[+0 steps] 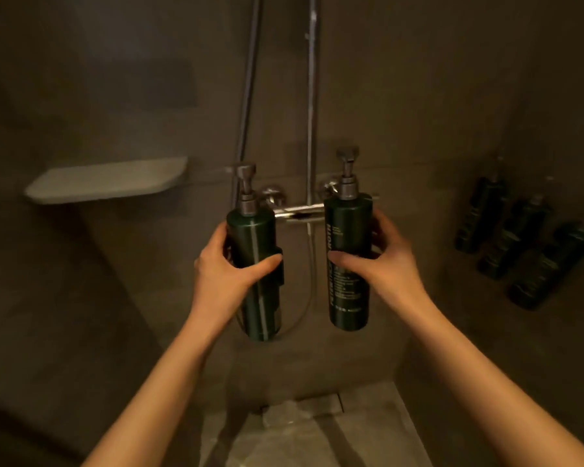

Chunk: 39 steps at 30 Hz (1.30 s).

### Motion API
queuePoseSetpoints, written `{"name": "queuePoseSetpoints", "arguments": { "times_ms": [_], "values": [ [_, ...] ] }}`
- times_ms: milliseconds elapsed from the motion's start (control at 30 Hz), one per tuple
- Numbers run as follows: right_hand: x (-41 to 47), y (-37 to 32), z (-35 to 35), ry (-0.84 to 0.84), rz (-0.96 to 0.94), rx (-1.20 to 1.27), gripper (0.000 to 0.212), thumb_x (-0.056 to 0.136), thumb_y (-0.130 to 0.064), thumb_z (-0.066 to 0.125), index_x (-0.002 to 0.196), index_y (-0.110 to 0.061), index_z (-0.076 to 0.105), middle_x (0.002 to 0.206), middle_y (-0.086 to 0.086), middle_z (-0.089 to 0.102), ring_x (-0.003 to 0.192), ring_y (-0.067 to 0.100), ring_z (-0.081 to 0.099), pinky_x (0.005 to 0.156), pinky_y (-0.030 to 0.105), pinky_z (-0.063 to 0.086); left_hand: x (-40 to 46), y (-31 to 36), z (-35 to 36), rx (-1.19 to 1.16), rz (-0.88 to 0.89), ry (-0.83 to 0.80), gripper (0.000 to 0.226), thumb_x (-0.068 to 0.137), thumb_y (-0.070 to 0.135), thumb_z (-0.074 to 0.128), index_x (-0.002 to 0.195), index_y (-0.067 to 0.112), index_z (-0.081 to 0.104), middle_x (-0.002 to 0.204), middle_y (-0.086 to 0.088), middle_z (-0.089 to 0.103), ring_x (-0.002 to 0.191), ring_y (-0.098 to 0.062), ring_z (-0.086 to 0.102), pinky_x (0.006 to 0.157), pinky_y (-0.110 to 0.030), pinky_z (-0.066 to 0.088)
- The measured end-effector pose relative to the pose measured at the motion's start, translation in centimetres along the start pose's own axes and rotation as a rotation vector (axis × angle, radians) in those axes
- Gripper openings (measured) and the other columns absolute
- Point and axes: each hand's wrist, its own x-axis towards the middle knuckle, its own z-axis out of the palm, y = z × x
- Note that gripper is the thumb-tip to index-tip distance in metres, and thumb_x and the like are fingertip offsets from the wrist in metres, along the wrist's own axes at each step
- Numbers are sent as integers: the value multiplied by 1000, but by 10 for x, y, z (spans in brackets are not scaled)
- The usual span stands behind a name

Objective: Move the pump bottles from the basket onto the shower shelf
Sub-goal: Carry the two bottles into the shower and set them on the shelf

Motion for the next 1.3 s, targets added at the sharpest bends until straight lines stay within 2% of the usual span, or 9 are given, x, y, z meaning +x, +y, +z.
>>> {"name": "queuePoseSetpoints", "arguments": {
  "times_ms": [100,200,333,400,700,833,1033,1167,1300],
  "values": [
    [34,-19,16,-155,-54,71,78,59,-26,85,125,-43,46,100,-32,54,84,-20,53,62,9,41,14,23,-24,34,26,153,63,59,28,83,116,27,56,106,13,66,97,1,63,85,-25,52],
    [60,-43,42,-295,-173,100,77,62,-20,84,128,-35,48,101,-30,58,88,-22,55,62,4,47,27,45,-53,109,57,254,57,61,31,83,110,39,55,105,18,64,97,4,61,81,-20,50],
    [93,-76,84,-413,-259,187,79,64,-17,84,130,-37,46,108,-24,60,102,-3,59,83,23,49,49,66,-93,188,91,377,65,62,30,84,119,31,54,111,15,63,102,0,60,82,-21,50],
    [109,-95,108,-448,-291,227,78,64,-17,83,130,-38,45,106,-26,58,100,-3,56,84,25,46,63,74,-115,217,116,408,68,62,31,83,122,29,52,114,13,63,104,-3,60,85,-25,51],
    [174,-151,204,-456,-392,365,68,66,-17,81,119,-45,48,100,-31,59,90,-16,56,67,11,45,148,73,-198,191,207,517,69,60,37,82,122,35,51,113,16,62,104,-4,60,87,-31,51],
    [198,-157,239,-447,-395,387,64,66,-13,81,105,-52,48,90,-43,60,85,-22,56,58,3,47,180,52,-213,150,195,550,70,58,36,83,121,37,52,109,19,62,100,0,60,84,-30,52],
    [221,-152,270,-449,-365,371,70,64,-19,83,119,-46,48,102,-31,59,90,-20,56,72,16,44,207,21,-223,153,166,570,67,60,29,83,114,46,48,102,24,60,94,8,58,77,-20,48],
    [229,-151,277,-469,-374,353,73,64,-17,83,125,-39,49,101,-30,59,88,-22,55,69,15,43,216,13,-224,152,159,601,68,62,30,82,119,43,48,101,25,59,93,8,57,74,-19,47],
    [234,-153,279,-481,-380,332,76,64,-19,83,128,-39,46,102,-31,57,88,-22,55,69,14,42,218,8,-224,181,161,627,72,64,32,81,126,42,46,100,28,58,88,18,55,71,-12,44]
  ]
}}
